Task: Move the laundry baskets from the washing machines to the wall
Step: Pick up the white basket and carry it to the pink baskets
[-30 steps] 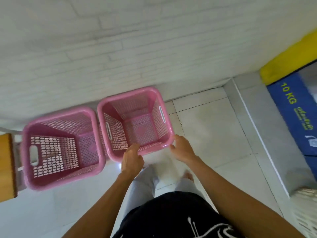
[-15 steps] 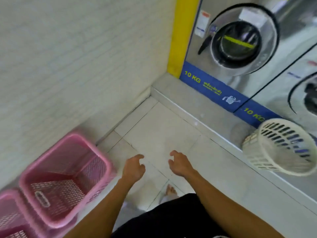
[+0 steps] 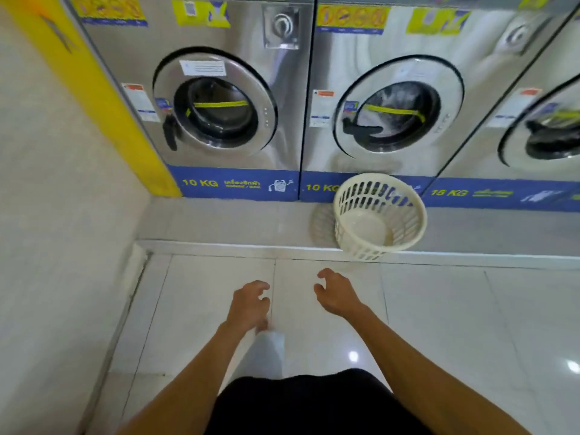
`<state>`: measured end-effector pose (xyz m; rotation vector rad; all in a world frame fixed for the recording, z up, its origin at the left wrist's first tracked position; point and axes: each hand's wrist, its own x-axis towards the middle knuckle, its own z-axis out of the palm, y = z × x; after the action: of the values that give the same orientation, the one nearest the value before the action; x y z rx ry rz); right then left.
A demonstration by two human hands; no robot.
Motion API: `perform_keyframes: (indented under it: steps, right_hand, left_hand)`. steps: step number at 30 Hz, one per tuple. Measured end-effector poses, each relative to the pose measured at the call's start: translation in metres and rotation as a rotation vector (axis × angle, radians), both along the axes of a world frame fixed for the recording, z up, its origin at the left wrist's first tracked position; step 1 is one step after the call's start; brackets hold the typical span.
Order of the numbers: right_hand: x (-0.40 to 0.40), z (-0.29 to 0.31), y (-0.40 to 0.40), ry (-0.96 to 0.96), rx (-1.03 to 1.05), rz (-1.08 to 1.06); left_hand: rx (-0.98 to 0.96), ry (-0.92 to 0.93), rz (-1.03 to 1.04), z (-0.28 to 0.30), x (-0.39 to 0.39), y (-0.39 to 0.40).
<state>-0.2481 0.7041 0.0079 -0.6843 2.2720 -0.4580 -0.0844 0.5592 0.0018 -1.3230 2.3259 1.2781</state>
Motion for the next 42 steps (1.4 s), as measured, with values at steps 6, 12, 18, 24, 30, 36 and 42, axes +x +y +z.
perform_keyframes:
  steps: [6, 12, 18, 24, 30, 36, 42]
  right_hand:
    - [-0.08, -0.003, 0.012, 0.004, 0.012, -0.179]
    - [-0.172, -0.007, 0.012, -0.001, 0.061, -0.298]
    - [-0.264, -0.008, 0.01, -0.005, 0.151, -0.36]
    - [-0.315, -0.017, 0.014, -0.033, 0.182, -0.446]
    - [-0.364, -0.045, 0.03, -0.092, 0.248, -0.477]
    - [-0.427, -0.09, 0.045, -0.175, 0.328, -0.382]
    - [-0.492, -0.138, 0.046, -0.086, 0.385, -0.368]
  left_hand:
    - [0.016, -0.024, -0.186, -0.011, -0.099, -0.017]
    - [0.055, -0.052, -0.29, -0.031, -0.215, -0.047]
    - [0.02, -0.018, -0.316, -0.037, -0.317, -0.075]
    - [0.036, -0.09, -0.354, -0.043, -0.376, -0.092]
    - [0.036, -0.157, -0.363, -0.055, -0.416, -0.091]
    - [0.079, -0.253, -0.279, -0.075, -0.448, -0.073]
    - [0.084, -0.293, -0.154, -0.131, -0.482, -0.04]
